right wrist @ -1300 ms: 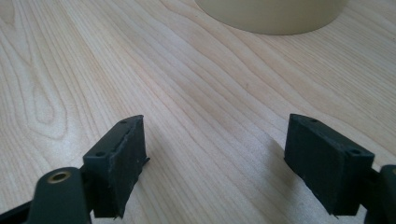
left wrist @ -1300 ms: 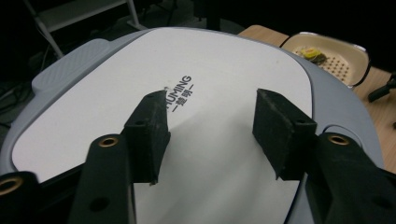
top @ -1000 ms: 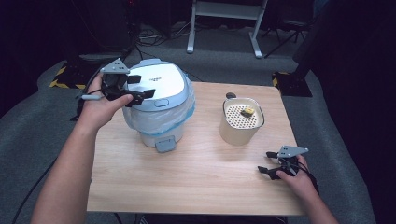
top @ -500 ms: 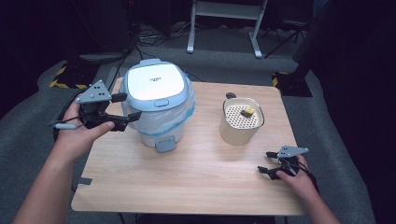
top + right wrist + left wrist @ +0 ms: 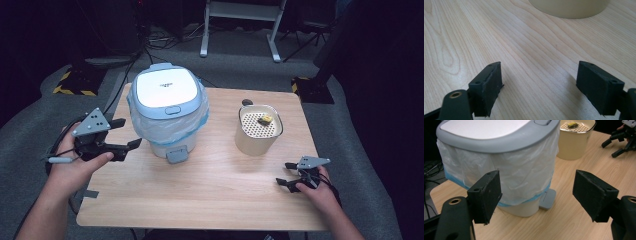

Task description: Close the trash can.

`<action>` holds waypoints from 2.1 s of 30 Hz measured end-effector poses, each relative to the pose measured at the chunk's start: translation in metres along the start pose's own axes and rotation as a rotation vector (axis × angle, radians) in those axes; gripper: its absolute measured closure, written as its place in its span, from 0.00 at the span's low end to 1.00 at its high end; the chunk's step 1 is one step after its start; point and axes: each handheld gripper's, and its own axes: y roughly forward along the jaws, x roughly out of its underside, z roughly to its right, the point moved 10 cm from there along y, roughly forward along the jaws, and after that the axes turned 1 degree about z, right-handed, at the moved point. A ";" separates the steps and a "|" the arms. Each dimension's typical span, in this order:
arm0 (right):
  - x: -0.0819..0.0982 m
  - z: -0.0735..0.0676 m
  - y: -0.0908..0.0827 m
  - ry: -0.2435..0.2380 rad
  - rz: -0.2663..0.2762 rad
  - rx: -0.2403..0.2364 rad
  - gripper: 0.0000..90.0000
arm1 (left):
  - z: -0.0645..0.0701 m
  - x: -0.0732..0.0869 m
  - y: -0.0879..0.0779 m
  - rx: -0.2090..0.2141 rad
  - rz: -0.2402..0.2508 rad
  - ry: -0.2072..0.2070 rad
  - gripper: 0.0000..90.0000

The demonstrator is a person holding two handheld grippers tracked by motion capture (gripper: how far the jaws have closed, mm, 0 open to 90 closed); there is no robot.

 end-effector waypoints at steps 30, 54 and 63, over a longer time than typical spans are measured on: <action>0.000 0.000 0.000 0.000 -0.001 -0.001 0.23 | 0.005 0.110 0.037 0.000 -0.082 -0.089 0.23; 0.000 0.000 0.000 -0.001 0.000 0.000 0.23 | 0.014 0.186 0.087 -0.011 -0.264 -0.104 0.23; 0.000 0.000 0.000 -0.001 0.000 0.000 0.23 | 0.018 0.196 0.097 0.006 -0.289 -0.137 0.20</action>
